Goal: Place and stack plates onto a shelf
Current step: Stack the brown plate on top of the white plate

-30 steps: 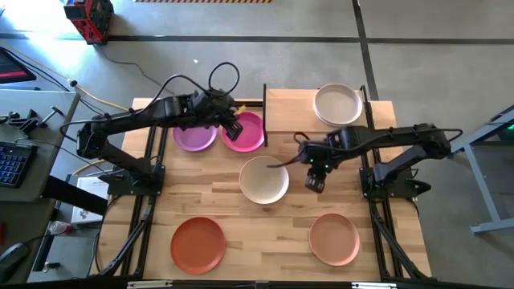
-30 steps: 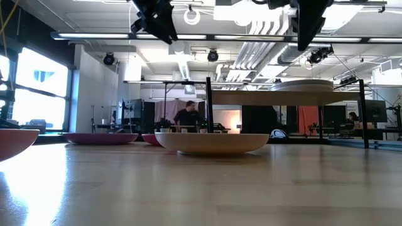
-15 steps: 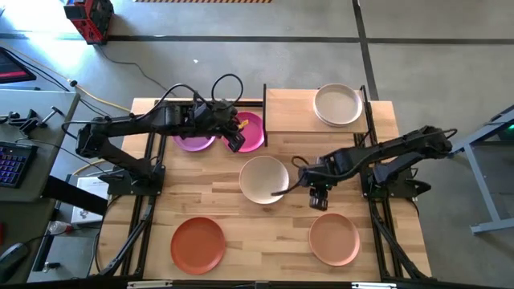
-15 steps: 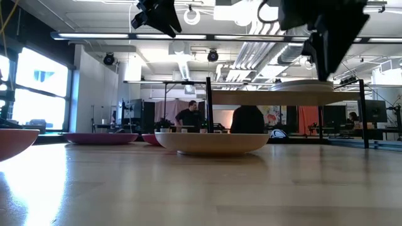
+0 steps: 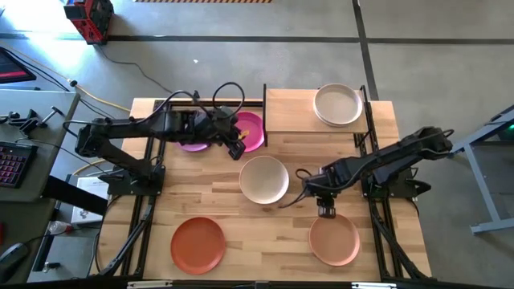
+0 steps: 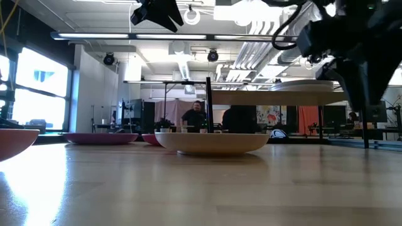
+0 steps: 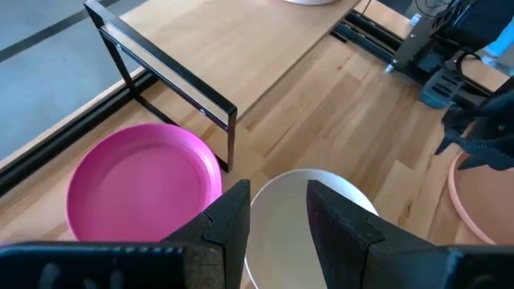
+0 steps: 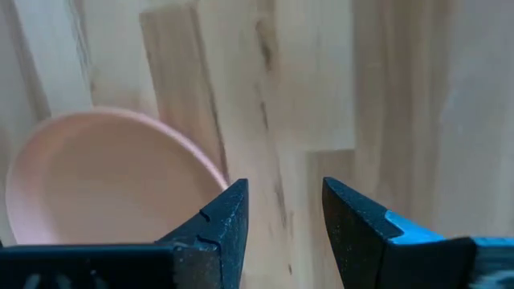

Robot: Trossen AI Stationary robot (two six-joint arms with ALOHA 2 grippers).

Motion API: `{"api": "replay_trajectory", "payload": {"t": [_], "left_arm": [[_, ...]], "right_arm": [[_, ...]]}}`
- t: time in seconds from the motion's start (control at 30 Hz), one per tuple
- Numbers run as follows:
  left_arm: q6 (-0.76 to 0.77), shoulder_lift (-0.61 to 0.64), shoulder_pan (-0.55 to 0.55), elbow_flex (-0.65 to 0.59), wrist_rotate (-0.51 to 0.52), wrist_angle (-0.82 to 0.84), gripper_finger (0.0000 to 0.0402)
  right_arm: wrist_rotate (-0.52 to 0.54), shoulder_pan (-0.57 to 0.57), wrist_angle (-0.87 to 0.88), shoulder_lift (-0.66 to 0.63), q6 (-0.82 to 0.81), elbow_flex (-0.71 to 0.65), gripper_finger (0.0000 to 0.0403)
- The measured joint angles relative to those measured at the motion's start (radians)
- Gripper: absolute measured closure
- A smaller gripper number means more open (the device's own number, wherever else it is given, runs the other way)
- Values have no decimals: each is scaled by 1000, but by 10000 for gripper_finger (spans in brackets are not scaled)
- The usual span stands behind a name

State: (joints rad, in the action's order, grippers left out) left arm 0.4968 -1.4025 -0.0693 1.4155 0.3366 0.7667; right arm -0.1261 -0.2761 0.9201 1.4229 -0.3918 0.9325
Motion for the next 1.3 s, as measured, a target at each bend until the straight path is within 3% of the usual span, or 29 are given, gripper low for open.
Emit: {"api": "replay_trajectory", "payload": {"t": [0.2,0.53,1.3], "left_arm": [[0,0,8,0,23,0,289],[-1,0,4,0,42,0,289],[0,0,4,0,53,0,289]], "right_arm": [[-54,-56,-47,0,8,-35,265],[-32,-160,-143,-1,-25,-91,265],[-6,-178,-255,0,-128,-263,265]]}}
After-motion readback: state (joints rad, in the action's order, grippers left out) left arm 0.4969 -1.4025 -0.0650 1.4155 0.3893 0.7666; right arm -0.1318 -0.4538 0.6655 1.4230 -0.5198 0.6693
